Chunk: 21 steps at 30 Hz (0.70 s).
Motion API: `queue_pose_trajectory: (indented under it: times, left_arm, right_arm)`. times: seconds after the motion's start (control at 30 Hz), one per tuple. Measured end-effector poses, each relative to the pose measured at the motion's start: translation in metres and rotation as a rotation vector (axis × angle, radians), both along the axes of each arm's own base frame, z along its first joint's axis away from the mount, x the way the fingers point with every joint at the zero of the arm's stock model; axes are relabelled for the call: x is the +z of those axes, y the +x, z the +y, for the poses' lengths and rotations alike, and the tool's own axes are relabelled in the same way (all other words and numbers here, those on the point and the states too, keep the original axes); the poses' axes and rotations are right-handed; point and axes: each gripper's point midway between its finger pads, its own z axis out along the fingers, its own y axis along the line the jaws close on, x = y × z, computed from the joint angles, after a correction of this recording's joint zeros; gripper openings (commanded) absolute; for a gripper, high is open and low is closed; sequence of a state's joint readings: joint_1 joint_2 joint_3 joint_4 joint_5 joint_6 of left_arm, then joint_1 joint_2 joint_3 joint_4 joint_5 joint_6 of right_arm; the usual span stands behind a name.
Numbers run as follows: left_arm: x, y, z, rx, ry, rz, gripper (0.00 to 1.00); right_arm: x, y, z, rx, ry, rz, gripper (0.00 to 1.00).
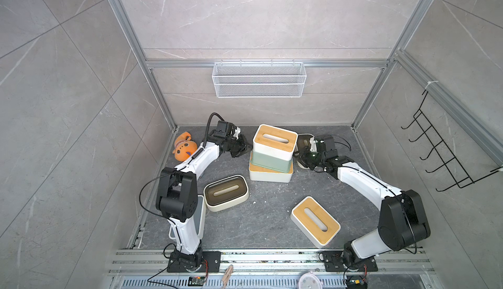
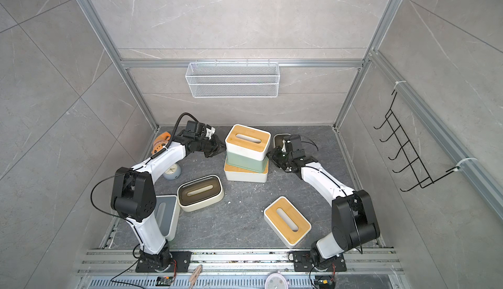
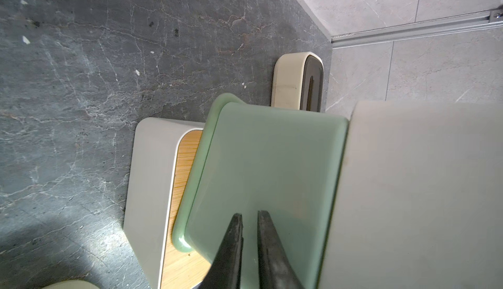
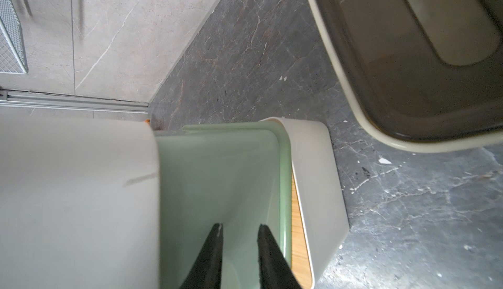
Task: Stack the tissue boxes
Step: Adjust the tissue box on the tissue box.
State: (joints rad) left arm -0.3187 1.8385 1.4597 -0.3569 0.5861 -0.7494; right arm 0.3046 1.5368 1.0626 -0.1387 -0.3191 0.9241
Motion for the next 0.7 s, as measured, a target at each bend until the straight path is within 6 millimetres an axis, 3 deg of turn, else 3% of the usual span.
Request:
queue_pose_trajectory:
  times: [0.23,0.53,0.7]
  left_arm:
    - [-0.014,-0.011,0.000,-0.005,0.015,0.030,0.16]
    - [-0.001,-0.025,-0.005,-0.019,0.014,0.005,0.16]
    - [-0.004,-0.030,-0.007,-0.015,0.024,0.004,0.16]
  right_arm:
    - [-0.003,0.000,0.000,-0.001,-0.004,0.008,0.27]
    - [-0.007,0.000,-0.004,-0.016,-0.018,0.014,0.27]
    - [-0.012,-0.002,-0.006,-0.022,-0.029,0.029,0.27]
